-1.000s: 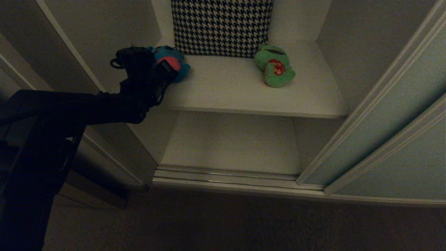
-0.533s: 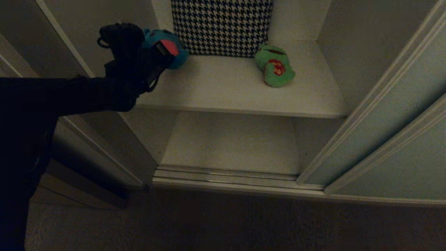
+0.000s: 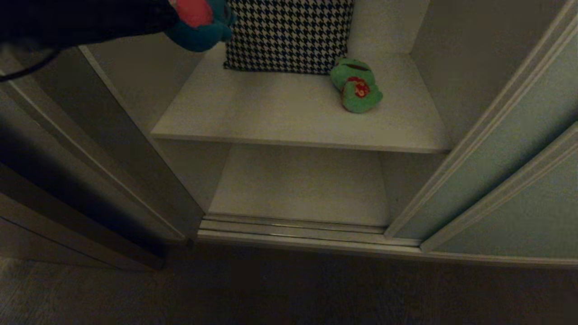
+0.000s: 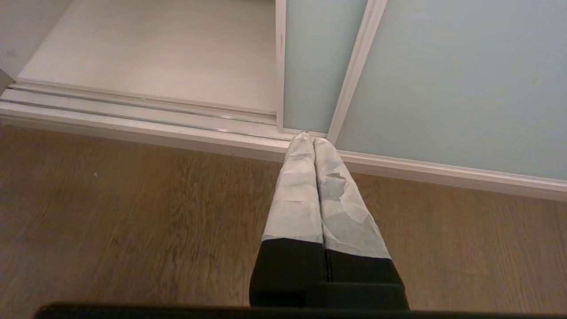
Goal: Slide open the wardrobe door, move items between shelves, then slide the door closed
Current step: Place the blue doll on the lower shelf
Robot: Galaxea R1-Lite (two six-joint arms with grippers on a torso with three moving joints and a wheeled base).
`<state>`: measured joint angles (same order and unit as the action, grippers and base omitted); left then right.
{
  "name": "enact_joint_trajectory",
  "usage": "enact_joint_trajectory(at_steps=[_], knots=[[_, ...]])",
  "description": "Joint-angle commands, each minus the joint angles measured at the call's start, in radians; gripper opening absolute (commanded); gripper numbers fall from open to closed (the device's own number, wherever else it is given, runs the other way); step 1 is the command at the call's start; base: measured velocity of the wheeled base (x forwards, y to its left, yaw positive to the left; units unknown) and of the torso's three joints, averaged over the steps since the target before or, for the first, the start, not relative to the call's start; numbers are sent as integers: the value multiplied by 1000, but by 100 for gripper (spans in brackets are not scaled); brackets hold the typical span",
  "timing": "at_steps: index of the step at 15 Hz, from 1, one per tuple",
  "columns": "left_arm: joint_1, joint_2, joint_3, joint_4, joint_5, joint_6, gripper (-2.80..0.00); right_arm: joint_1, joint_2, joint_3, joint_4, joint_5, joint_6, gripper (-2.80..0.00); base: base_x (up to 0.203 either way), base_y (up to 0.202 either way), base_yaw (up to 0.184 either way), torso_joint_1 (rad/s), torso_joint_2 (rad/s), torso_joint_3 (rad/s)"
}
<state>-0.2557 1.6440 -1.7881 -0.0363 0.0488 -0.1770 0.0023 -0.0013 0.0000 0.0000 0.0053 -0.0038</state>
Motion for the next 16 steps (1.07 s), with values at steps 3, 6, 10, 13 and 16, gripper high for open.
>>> enact_joint_trajectory(at_steps=[3, 6, 10, 13, 16], knots=[[4, -485, 308, 248, -35, 110, -280, 0, -2, 2, 0, -1, -1, -280, 0, 0, 0, 0, 0, 0], [40, -800, 671, 406, -54, 174, -280, -1, -2, 2, 0, 0, -1, -280, 0, 0, 0, 0, 0, 0], [95, -1164, 1043, 483, -72, 238, -280, 1, -3, 2, 0, 0, 0, -280, 0, 0, 0, 0, 0, 0], [145, -1340, 1226, 496, -90, 261, -280, -1, -3, 2, 0, -1, -1, -280, 0, 0, 0, 0, 0, 0], [161, -1363, 1366, 445, -84, 225, -280, -1, -3, 2, 0, -1, -1, -280, 0, 0, 0, 0, 0, 0]])
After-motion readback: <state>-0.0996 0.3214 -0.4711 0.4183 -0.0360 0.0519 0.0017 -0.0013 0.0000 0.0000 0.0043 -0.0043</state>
